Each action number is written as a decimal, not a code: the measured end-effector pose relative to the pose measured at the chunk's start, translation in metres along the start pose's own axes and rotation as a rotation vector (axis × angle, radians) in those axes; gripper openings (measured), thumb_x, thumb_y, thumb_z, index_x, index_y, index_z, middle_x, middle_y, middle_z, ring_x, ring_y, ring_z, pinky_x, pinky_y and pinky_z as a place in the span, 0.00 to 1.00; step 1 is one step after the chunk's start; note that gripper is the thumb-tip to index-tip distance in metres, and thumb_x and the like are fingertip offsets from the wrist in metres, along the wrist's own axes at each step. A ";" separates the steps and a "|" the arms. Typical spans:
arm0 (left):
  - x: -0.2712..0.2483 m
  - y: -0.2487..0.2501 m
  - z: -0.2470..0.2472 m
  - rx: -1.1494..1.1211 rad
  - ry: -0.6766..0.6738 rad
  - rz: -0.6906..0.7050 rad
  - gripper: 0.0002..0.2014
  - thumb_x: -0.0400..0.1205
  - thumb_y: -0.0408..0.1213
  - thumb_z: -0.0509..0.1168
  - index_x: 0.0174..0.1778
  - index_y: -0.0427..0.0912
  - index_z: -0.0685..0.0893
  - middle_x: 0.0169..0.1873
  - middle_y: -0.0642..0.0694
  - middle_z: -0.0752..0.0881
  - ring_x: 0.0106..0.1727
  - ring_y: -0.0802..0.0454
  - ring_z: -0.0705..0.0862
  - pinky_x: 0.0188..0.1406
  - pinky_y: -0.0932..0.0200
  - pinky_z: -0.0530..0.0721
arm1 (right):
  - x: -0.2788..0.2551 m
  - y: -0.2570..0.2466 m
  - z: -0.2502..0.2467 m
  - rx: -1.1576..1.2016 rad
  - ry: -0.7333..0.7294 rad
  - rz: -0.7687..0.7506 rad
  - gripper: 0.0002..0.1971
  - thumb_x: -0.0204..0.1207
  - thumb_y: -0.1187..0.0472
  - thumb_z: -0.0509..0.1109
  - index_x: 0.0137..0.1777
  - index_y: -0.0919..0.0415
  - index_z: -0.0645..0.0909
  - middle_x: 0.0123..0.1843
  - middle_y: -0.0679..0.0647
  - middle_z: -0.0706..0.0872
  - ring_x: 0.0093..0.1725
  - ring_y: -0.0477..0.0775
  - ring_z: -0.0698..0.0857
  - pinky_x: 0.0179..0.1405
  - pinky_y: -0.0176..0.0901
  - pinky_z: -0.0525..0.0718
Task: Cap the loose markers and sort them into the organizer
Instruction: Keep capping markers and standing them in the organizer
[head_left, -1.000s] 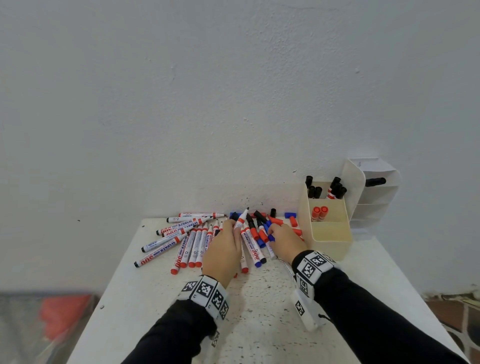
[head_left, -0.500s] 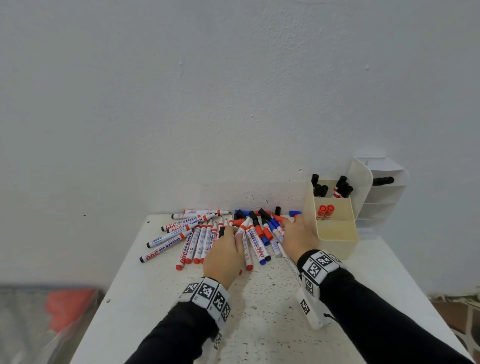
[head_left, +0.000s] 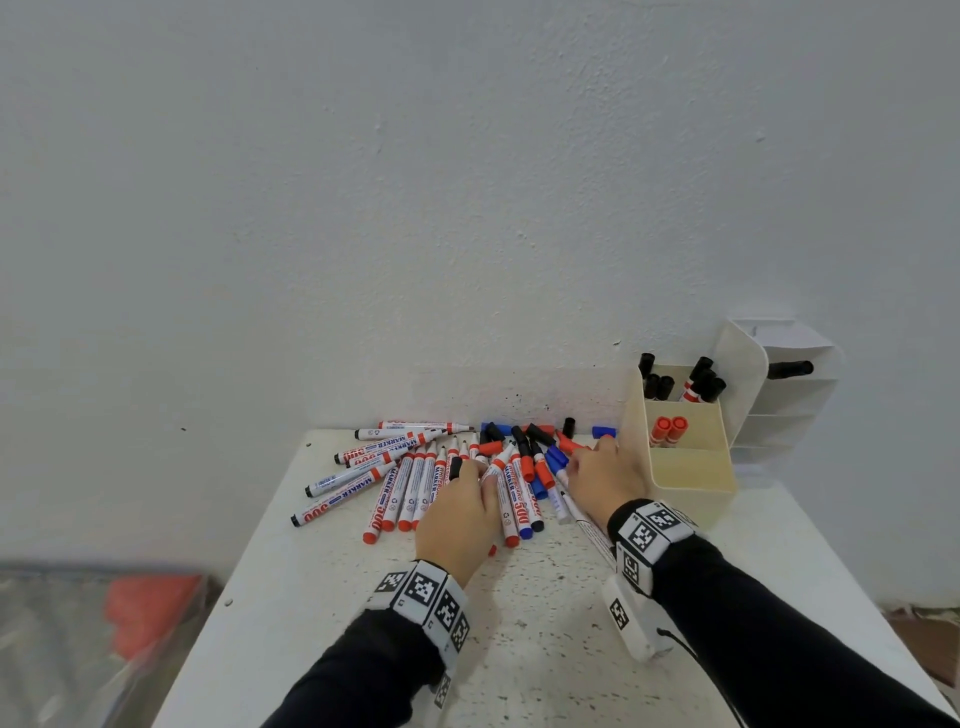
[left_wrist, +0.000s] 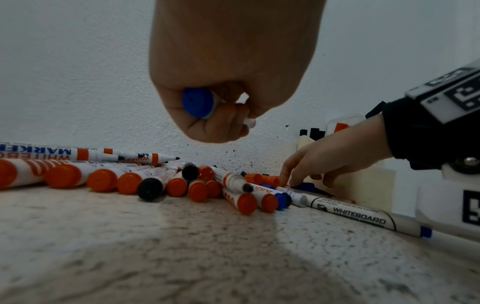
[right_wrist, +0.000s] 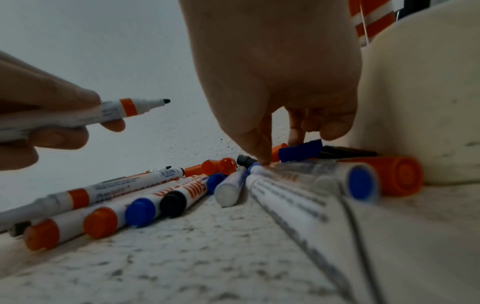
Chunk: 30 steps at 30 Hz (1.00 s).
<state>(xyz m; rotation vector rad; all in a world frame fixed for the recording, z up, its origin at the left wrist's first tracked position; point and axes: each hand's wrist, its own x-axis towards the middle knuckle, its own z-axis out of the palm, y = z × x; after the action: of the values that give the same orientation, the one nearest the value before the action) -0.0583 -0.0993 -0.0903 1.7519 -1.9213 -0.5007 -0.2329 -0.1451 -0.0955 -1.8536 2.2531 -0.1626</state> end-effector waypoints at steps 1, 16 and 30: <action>0.001 -0.001 0.000 0.002 0.001 0.001 0.14 0.87 0.47 0.47 0.59 0.45 0.72 0.34 0.50 0.80 0.29 0.58 0.76 0.25 0.66 0.70 | 0.002 0.000 0.001 -0.003 0.010 -0.012 0.16 0.82 0.55 0.57 0.67 0.56 0.74 0.70 0.59 0.69 0.70 0.61 0.69 0.65 0.52 0.75; 0.007 -0.001 0.000 0.012 -0.015 0.004 0.15 0.87 0.49 0.47 0.63 0.47 0.71 0.33 0.52 0.79 0.28 0.60 0.74 0.24 0.67 0.70 | 0.011 -0.008 0.002 -0.139 -0.014 -0.168 0.24 0.83 0.60 0.55 0.79 0.50 0.59 0.75 0.56 0.70 0.69 0.59 0.74 0.63 0.53 0.79; 0.009 -0.001 0.004 -0.124 -0.054 -0.013 0.17 0.87 0.44 0.51 0.70 0.45 0.70 0.49 0.48 0.83 0.40 0.57 0.79 0.41 0.63 0.80 | 0.005 -0.015 -0.008 0.306 0.273 -0.204 0.09 0.79 0.59 0.62 0.58 0.58 0.71 0.45 0.53 0.82 0.39 0.49 0.82 0.32 0.40 0.81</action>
<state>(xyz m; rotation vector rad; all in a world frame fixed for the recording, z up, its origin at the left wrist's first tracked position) -0.0599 -0.1085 -0.0935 1.6883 -1.8745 -0.6640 -0.2212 -0.1530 -0.0846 -1.9810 2.0458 -0.7913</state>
